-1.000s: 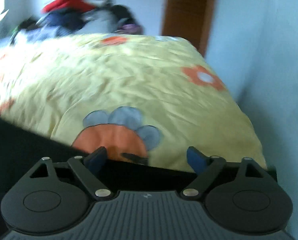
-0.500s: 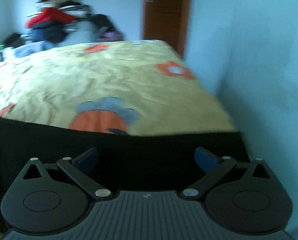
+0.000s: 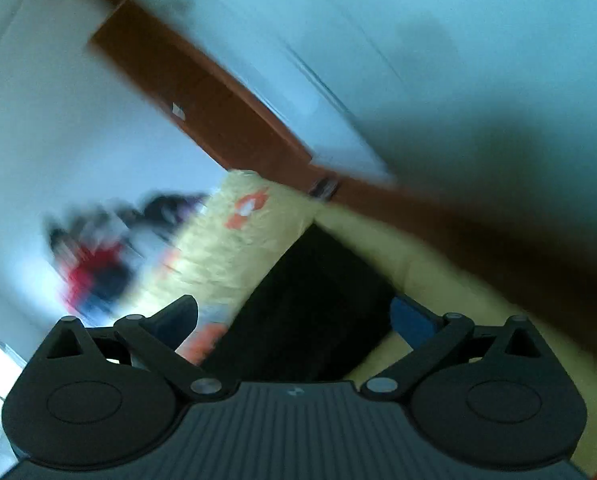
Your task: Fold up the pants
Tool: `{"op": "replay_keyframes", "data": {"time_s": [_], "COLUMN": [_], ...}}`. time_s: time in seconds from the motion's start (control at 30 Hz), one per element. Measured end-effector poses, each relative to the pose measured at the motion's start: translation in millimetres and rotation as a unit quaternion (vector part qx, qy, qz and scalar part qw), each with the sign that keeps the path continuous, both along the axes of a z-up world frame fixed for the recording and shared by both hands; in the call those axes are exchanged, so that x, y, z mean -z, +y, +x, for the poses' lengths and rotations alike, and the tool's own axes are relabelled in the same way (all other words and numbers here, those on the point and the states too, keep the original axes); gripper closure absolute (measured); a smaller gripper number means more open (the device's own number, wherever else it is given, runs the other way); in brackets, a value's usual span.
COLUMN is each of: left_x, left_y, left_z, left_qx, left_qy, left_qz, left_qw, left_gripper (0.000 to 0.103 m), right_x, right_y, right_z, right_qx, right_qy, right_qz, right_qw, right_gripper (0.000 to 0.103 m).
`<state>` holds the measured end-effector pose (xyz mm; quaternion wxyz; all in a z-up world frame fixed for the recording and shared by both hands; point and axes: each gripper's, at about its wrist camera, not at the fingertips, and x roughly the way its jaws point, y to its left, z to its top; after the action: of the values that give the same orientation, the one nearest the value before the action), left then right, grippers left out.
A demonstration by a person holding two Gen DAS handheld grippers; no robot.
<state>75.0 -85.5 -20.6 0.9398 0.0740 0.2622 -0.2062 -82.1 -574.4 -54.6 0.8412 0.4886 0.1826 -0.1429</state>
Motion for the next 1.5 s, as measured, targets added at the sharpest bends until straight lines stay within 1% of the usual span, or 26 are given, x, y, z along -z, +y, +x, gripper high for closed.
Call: {"op": "replay_keyframes", "data": {"time_s": [0.03,0.1,0.2,0.27,0.3,0.33,0.4,0.43,0.47,0.53,0.63,0.7,0.73,0.77,0.8,0.83,0.87,0.93,1.07,1.13,1.23,1.3,1.33,1.37,1.4,1.5], "left_x": [2,6,17,19,19,19,22,24,25,25,26,26,27,27,27,27,27,27,27,27,26,26,26,26,26,26], "left_y": [2,3,4,4,7,10,16,18,19,17,9,9,10,10,10,10,9,8,13,11,8,7,7,7,7,7], "left_z": [-3,-7,-16,-16,-15,-14,-8,-2,1,0,-1,-2,-2,-2,-2,-3,-3,-3,-2,-2,-2,-2,-2,-2,-2,-2], "left_qx": [-0.003,-0.008,-0.015,-0.018,-0.022,-0.026,-0.037,-0.043,-0.048,-0.05,-0.05,-0.048,-0.048,-0.049,-0.049,-0.049,-0.049,-0.048,-0.048,-0.049,-0.05,-0.05,-0.05,-0.05,-0.05,-0.05], "left_qy": [0.005,0.009,-0.012,-0.004,-0.005,-0.005,0.018,0.039,0.044,0.041,0.037,0.036,0.036,0.036,0.035,0.033,0.031,0.03,0.033,0.035,0.034,0.035,0.035,0.034,0.034,0.035], "left_qz": [-0.007,-0.013,-0.003,0.001,-0.005,-0.012,-0.024,-0.027,-0.027,-0.017,0.009,0.01,0.008,0.009,0.012,0.016,0.02,0.021,0.007,0.011,0.018,0.016,0.015,0.016,0.016,0.016], "left_qw": [1.0,0.9998,0.9998,0.9998,0.9997,0.9996,0.9989,0.998,0.9975,0.9978,0.998,0.9981,0.9981,0.9981,0.9981,0.9981,0.9981,0.9982,0.9983,0.9981,0.998,0.998,0.998,0.998,0.998,0.998], "left_gripper": [0.01,0.01,0.01,0.009,0.008,0.002,0.0,0.0,0.0,0.0,0.0,0.0,0.0,0.0,0.0,0.0,0.0,0.0,0.0,0.0,0.0,0.0,0.0,0.0,0.0,0.0], "right_x": [7,13,15,20,20,18,18,14,16,14,13,13,14,15,18,22,29,33,31,30,30,27,25,24,24,23], "right_y": [0,8,18,15,13,14,14,15,17,22,24,24,23,22,18,15,9,3,8,11,14,18,21,21,22,21], "right_z": [-4,-4,1,7,11,15,21,19,24,32,36,35,33,34,33,33,32,28,33,38,44,50,53,54,54,52], "right_qx": [-0.001,-0.013,-0.025,-0.02,-0.011,-0.004,0.001,0.001,0.0,-0.004,-0.007,-0.012,-0.011,-0.009,-0.007,-0.006,-0.006,-0.007,-0.017,-0.032,-0.059,-0.068,-0.068,-0.065,-0.06,-0.056], "right_qy": [0.004,0.029,0.023,0.011,0.008,0.009,0.008,0.007,0.006,0.005,-0.002,-0.006,-0.007,-0.007,-0.013,-0.019,-0.025,-0.042,-0.03,-0.029,-0.031,-0.02,-0.011,-0.006,0.0,-0.005], "right_qz": [0.019,0.015,0.002,-0.002,-0.011,-0.013,-0.021,-0.034,-0.048,-0.07,-0.094,-0.114,-0.121,-0.122,-0.106,-0.082,-0.051,-0.029,-0.047,-0.054,-0.051,-0.065,-0.076,-0.08,-0.082,-0.084], "right_qw": [1.0,0.999,0.999,1.0,1.0,1.0,1.0,0.999,0.999,0.998,0.996,0.993,0.993,0.993,0.994,0.996,0.998,0.999,0.998,0.998,0.996,0.995,0.995,0.995,0.995,0.995], "right_gripper": [0.0,0.0,0.0,0.0,0.0,0.0,0.0,0.0,0.0,0.0,0.0,0.006,0.018,0.038,0.051,0.075,0.078,0.078,0.078,0.078,0.077,0.077,0.08,0.089,0.091,0.094]}}
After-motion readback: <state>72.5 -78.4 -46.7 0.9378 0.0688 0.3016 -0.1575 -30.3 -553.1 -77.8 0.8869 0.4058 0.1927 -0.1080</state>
